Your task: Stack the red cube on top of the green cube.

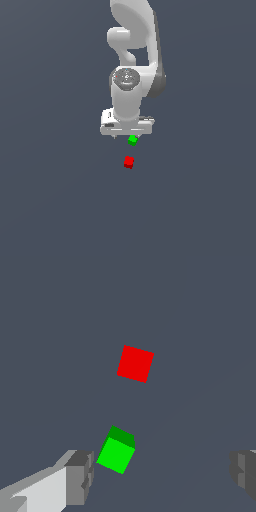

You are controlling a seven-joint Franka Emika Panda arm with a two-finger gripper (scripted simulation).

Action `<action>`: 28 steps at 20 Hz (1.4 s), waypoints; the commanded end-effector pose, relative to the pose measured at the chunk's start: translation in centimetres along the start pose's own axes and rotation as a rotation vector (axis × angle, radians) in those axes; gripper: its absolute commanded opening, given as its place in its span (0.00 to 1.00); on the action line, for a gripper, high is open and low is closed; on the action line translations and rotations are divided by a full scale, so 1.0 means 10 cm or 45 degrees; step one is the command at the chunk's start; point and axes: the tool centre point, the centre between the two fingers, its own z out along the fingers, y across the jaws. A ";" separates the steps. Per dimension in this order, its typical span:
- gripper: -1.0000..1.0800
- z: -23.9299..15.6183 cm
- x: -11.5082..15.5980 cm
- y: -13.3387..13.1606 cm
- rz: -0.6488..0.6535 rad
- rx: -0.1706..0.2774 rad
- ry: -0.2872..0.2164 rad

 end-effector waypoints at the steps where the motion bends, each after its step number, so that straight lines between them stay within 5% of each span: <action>1: 0.96 0.00 0.00 0.00 0.000 0.000 0.000; 28: 0.96 0.69 0.70 -0.11 0.333 0.026 0.085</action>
